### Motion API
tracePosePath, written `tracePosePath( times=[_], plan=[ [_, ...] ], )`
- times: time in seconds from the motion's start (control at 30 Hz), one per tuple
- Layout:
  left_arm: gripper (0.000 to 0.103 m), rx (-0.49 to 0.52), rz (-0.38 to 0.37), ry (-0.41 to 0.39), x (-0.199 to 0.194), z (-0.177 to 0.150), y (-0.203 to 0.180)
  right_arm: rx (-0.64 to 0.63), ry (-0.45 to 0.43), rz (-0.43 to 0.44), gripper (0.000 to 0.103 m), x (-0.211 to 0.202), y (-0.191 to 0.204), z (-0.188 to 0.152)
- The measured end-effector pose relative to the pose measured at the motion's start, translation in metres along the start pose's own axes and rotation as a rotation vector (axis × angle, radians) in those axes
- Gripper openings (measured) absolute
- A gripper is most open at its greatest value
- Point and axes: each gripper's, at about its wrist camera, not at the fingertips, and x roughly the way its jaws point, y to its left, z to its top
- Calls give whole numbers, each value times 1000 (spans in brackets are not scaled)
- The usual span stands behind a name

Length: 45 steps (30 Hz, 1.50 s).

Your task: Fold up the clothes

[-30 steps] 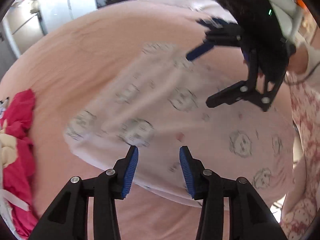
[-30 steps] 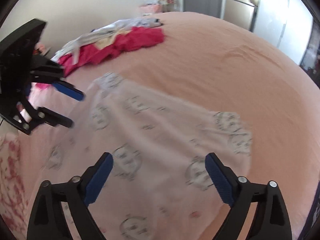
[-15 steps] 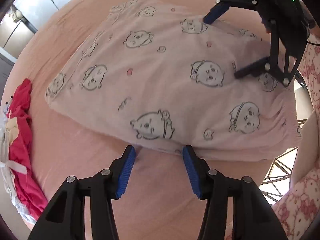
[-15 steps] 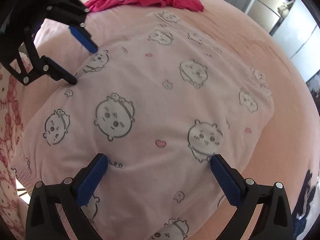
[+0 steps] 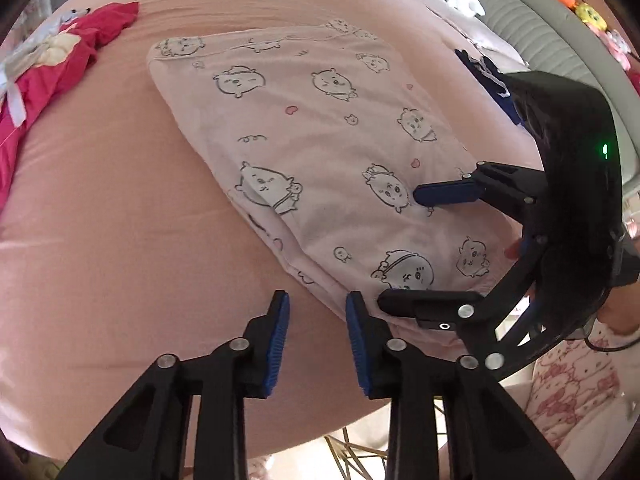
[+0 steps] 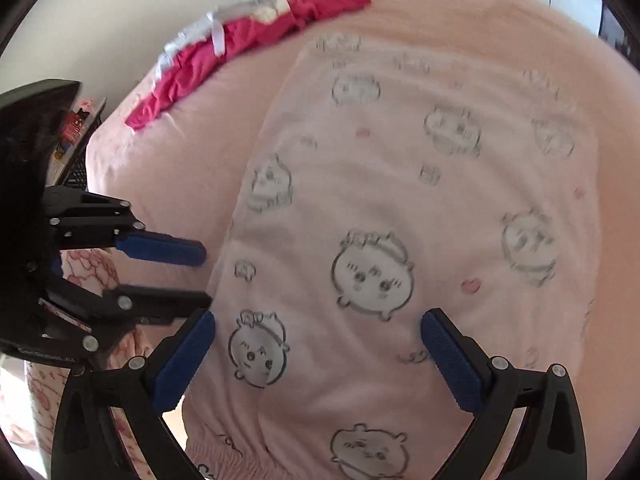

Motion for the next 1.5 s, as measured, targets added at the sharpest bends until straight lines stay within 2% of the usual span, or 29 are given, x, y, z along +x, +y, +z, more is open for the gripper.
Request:
tracePosePath(
  times=[0.07,0.13,0.2,0.27,0.3,0.33,0.4,0.43,0.5,0.6,0.7,0.77,0.9,0.97,1.0,1.1,1.27,1.37,1.5],
  plan=[
    [22,-69,-63,-21,0,-5,3,-97,26,-54,103,7,11,-7],
    [22,-92,-67,-39,7,-7,-3,-183,46,-103,103,8,22,-13],
    [22,-91,-31,-50,6,-13,-8,-178,66,-81,103,2,19,-10],
    [22,-129,-59,-92,-4,-24,-4,-137,30,-100,101,-15,12,-5],
    [22,-152,-86,-120,-10,-28,-1,-119,-11,-97,94,-26,9,-3],
    [23,-175,-113,-148,-17,-32,3,-98,-30,-92,77,-32,5,-2],
    [23,-222,-169,-181,-25,-39,10,-55,-64,-83,57,-43,-4,2],
    [23,-233,-166,-153,-19,-37,11,-44,-56,-79,45,-42,-8,3],
    [23,-233,-143,-106,-7,-34,11,-33,-33,-69,35,-34,-9,8],
    [23,-213,-162,-144,-11,-39,10,-45,-32,-40,35,-28,5,10],
    [23,-186,-188,-171,-22,-45,9,-33,-36,44,36,-26,15,11],
    [23,-170,-180,-173,-23,-44,6,-51,-25,61,36,-21,25,12],
    [23,-152,-150,-186,-22,-42,3,-136,12,32,34,-3,49,19],
    [23,-171,-162,-184,-20,-42,6,-158,20,25,20,1,53,22],
    [23,-183,-156,-190,-21,-42,9,-163,13,11,7,0,53,22],
    [23,-220,-159,-214,-22,-41,17,-166,1,-11,6,-4,49,23],
    [23,-209,-134,-253,-20,-31,15,-139,13,-13,6,-2,36,19],
    [23,-195,-116,-235,-11,-25,12,-109,6,3,6,-1,32,19],
    [22,-208,-139,-201,-2,-23,14,-104,1,5,6,-1,33,20]
  ],
)
